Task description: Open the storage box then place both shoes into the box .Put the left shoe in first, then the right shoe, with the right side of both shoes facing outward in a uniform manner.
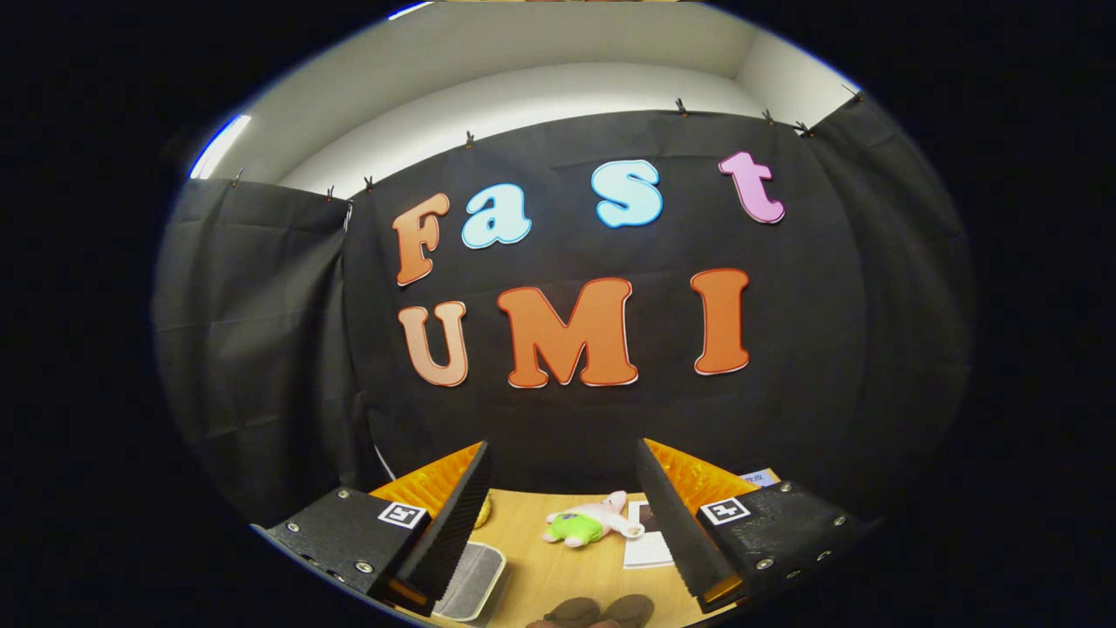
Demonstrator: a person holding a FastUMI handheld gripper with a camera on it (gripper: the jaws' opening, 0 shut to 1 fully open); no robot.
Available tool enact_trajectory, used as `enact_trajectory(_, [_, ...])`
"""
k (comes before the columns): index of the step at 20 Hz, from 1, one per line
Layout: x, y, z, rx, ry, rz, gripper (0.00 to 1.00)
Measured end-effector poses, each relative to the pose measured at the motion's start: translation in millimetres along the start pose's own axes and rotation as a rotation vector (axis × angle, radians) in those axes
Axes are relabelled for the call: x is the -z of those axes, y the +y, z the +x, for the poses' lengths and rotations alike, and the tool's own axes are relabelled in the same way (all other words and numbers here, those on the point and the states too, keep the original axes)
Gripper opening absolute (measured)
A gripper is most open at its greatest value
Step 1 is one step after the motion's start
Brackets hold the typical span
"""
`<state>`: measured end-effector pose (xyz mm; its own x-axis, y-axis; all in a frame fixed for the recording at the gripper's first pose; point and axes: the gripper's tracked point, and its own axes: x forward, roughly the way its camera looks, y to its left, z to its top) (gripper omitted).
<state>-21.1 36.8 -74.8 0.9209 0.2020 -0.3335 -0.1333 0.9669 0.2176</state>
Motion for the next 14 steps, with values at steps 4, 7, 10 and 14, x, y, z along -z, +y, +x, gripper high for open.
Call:
enact_trajectory(4, [46.6,26.2,8.2,-0.106,0.143,0.113,0.98])
enact_trajectory(7, [84.7,47.3,15.8,-0.181,0.262,0.239,0.98])
enact_trajectory(10, [121.2,60.8,22.4,-0.218,0.380,0.332,0.98])
enact_trajectory(14, [173.5,76.5,24.4,-0.260,0.535,0.412,0.97])
